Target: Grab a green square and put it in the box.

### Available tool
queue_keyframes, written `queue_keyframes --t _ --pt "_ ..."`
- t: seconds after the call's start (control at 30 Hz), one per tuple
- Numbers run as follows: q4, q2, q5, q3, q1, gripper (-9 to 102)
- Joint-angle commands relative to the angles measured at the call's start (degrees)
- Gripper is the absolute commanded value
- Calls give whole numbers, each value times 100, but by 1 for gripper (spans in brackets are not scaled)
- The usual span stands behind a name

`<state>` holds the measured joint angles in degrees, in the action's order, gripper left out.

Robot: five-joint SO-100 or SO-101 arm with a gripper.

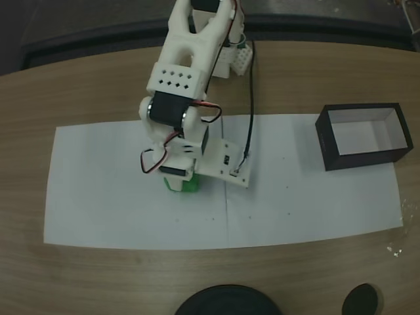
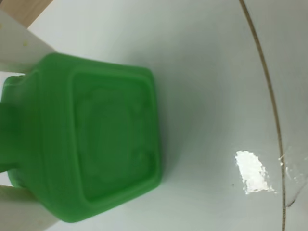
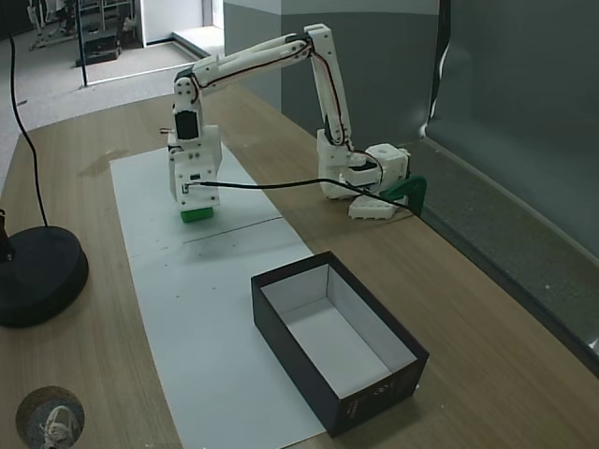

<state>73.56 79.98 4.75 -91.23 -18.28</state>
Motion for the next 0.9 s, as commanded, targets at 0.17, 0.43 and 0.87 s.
queue_keyframes --t 0.17,0.43,0.87 --pt "1881 1819 9 2197 1881 11" --pt "2232 2918 290 2909 4579 11" --pt "1230 1556 299 2830 6354 10"
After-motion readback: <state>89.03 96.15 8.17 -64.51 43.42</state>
